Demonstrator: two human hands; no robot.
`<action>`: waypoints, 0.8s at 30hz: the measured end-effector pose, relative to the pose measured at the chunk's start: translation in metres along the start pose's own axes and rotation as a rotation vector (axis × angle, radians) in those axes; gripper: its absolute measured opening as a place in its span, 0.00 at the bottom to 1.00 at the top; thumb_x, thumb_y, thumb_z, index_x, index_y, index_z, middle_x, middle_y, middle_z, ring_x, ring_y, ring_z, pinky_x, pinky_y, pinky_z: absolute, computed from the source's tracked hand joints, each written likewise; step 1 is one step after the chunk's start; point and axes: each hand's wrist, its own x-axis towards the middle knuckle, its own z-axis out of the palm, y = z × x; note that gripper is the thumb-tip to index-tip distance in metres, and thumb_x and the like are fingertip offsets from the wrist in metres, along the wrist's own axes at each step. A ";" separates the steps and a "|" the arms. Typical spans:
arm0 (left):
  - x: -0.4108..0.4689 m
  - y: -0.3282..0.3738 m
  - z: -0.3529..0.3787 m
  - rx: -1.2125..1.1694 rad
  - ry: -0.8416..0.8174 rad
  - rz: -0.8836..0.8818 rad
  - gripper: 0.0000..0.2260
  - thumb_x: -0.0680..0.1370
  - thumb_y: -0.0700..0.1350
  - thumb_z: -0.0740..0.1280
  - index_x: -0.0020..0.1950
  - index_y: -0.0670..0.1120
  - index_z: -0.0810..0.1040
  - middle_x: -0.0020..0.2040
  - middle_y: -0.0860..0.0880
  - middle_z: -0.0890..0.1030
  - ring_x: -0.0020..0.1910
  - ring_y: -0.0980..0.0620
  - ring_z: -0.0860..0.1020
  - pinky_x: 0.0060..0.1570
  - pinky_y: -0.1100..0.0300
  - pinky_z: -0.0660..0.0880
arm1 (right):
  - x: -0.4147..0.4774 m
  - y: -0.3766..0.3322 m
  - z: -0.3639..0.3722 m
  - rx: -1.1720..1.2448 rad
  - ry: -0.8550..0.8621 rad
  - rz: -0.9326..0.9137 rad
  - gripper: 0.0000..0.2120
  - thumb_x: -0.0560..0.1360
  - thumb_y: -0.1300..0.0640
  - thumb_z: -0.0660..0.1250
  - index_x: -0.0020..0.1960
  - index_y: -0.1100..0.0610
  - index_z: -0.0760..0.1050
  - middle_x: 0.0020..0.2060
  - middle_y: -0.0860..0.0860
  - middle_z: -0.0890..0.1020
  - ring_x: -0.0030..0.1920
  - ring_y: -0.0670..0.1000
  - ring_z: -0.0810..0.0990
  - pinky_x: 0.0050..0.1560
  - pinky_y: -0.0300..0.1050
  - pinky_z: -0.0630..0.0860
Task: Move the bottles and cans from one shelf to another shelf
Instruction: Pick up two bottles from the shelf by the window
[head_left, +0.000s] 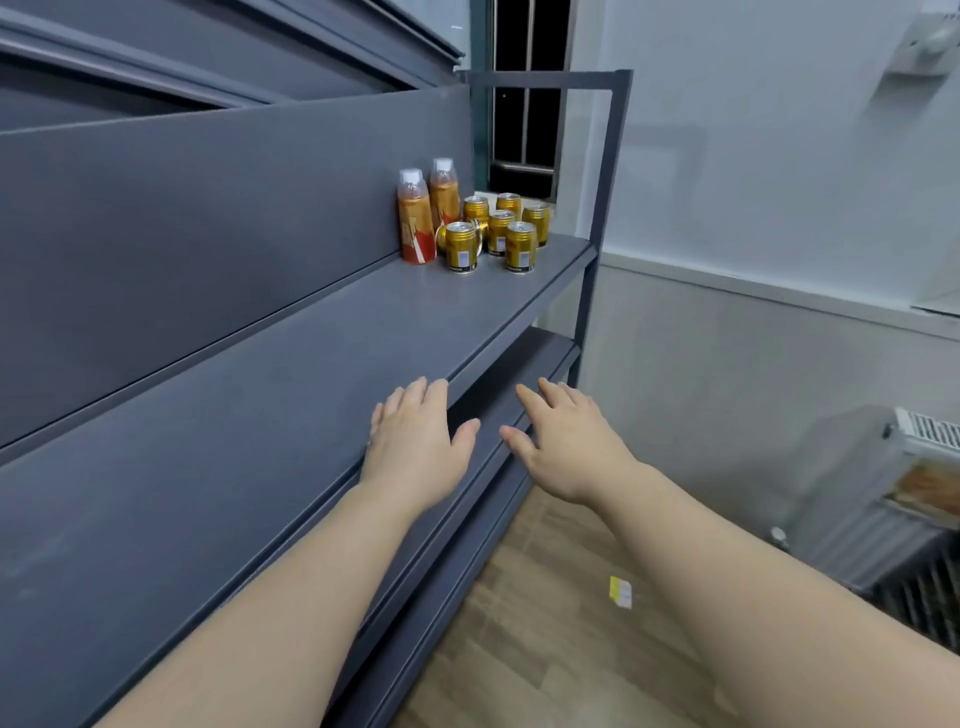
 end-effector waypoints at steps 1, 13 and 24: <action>0.012 0.003 0.002 0.003 0.005 -0.012 0.25 0.82 0.57 0.59 0.74 0.44 0.64 0.74 0.47 0.68 0.74 0.45 0.62 0.75 0.45 0.57 | 0.014 0.007 -0.002 0.006 -0.002 -0.005 0.32 0.83 0.38 0.51 0.81 0.52 0.51 0.80 0.57 0.54 0.80 0.59 0.50 0.78 0.57 0.50; 0.155 0.036 0.024 0.037 0.035 -0.195 0.28 0.82 0.58 0.58 0.79 0.46 0.58 0.79 0.46 0.61 0.79 0.45 0.56 0.77 0.45 0.54 | 0.170 0.080 -0.039 0.040 -0.025 -0.159 0.33 0.83 0.38 0.51 0.82 0.53 0.51 0.80 0.57 0.55 0.80 0.59 0.51 0.79 0.57 0.51; 0.294 -0.009 0.031 0.053 0.077 -0.298 0.30 0.82 0.59 0.58 0.80 0.46 0.57 0.80 0.46 0.59 0.79 0.44 0.57 0.77 0.45 0.55 | 0.329 0.075 -0.054 0.008 -0.030 -0.238 0.33 0.83 0.38 0.52 0.82 0.53 0.51 0.80 0.57 0.55 0.80 0.59 0.52 0.79 0.55 0.51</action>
